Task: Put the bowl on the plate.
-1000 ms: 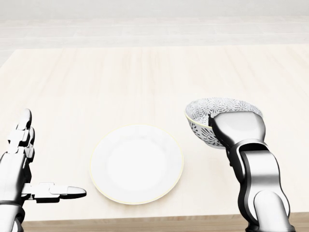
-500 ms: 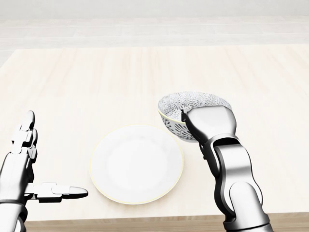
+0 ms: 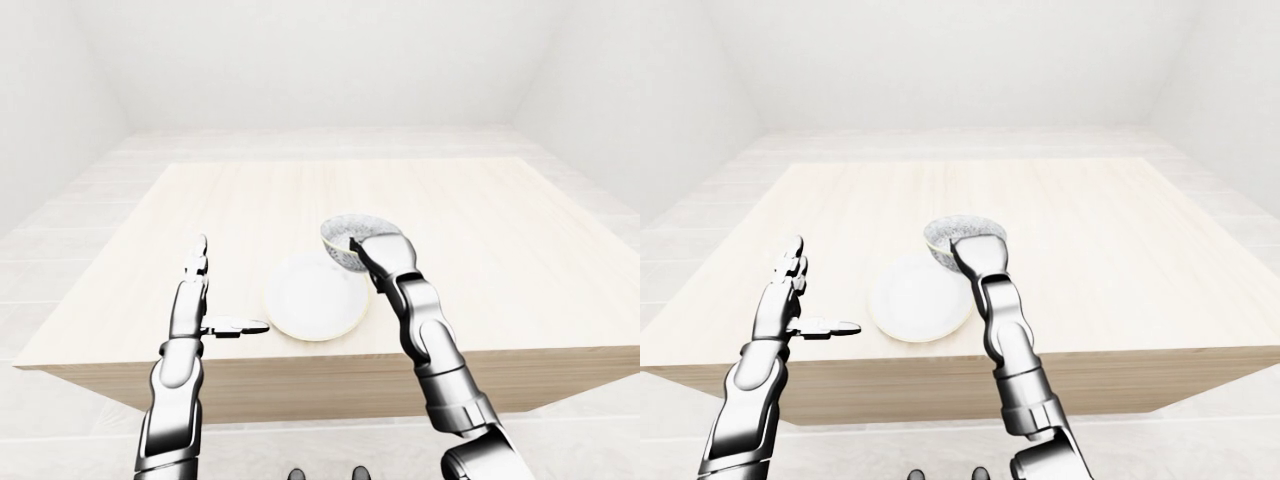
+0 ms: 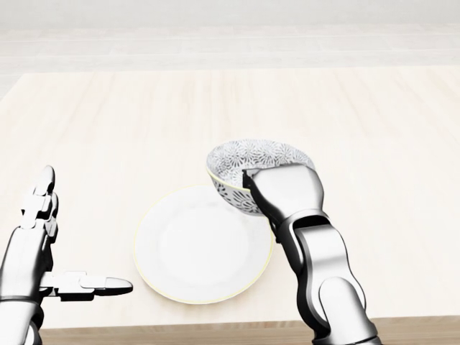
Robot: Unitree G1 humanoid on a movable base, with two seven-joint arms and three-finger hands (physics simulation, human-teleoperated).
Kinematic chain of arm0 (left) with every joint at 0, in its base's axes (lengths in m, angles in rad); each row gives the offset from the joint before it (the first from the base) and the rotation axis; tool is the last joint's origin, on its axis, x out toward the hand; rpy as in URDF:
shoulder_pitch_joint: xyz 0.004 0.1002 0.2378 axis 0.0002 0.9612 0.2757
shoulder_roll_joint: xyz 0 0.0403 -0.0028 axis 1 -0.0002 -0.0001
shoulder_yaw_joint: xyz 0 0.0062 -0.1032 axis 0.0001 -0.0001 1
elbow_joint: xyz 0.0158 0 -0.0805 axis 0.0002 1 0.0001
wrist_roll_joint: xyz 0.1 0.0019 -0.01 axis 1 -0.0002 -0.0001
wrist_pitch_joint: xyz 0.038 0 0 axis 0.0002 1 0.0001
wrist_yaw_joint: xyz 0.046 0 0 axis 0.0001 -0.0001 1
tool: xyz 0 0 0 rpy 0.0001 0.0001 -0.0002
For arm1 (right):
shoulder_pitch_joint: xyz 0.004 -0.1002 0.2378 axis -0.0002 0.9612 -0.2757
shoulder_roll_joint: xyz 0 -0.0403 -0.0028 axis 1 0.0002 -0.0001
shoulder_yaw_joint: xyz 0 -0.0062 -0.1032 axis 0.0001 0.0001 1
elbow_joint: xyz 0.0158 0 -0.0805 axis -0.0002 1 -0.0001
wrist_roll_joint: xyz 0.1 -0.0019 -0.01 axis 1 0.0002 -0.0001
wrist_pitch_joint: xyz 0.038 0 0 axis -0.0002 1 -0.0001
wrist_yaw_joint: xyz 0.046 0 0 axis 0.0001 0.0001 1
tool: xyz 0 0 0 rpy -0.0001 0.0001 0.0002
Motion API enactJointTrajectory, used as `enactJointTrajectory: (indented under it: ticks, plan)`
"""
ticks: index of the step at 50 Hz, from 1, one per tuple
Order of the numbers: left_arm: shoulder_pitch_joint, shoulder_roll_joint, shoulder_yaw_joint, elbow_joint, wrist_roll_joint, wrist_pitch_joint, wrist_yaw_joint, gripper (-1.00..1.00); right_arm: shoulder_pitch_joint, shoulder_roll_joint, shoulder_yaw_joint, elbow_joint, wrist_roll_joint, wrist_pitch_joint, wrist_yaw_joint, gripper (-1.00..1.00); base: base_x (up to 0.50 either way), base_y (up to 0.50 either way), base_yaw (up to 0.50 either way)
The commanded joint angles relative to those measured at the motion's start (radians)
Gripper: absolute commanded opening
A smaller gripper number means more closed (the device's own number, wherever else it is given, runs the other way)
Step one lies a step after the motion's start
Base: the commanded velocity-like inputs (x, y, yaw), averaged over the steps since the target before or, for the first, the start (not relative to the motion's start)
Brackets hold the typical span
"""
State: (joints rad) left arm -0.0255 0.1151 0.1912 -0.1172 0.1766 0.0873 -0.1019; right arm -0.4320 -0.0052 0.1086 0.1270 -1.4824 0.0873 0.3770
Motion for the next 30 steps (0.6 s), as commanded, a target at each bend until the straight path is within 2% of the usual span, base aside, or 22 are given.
enactJointTrajectory:
  ticks: [1,7,19,30]
  plan:
    - [0.0,0.001,-0.001,0.005,0.001,0.0,0.001,1.0,0.014,0.028,0.025,-0.01,0.005,0.0,-0.07,-0.55,0.0,0.0,0.0]
    - [-0.007,0.002,-0.007,0.031,0.009,0.0,0.006,1.0,0.019,0.049,0.036,0.014,0.023,0.0,-0.113,-0.57,0.0,0.0,0.0]
    - [-0.011,0.006,-0.001,0.031,0.002,0.0,0.004,1.0,0.028,0.07,0.055,0.023,0.064,0.0,-0.135,-0.56,0.0,0.0,0.0]
    - [-0.008,0.009,0.01,0.006,-0.007,0.0,-0.003,1.0,0.062,0.091,0.084,-0.019,0.07,0.0,-0.149,-0.69,0.0,0.0,0.0]
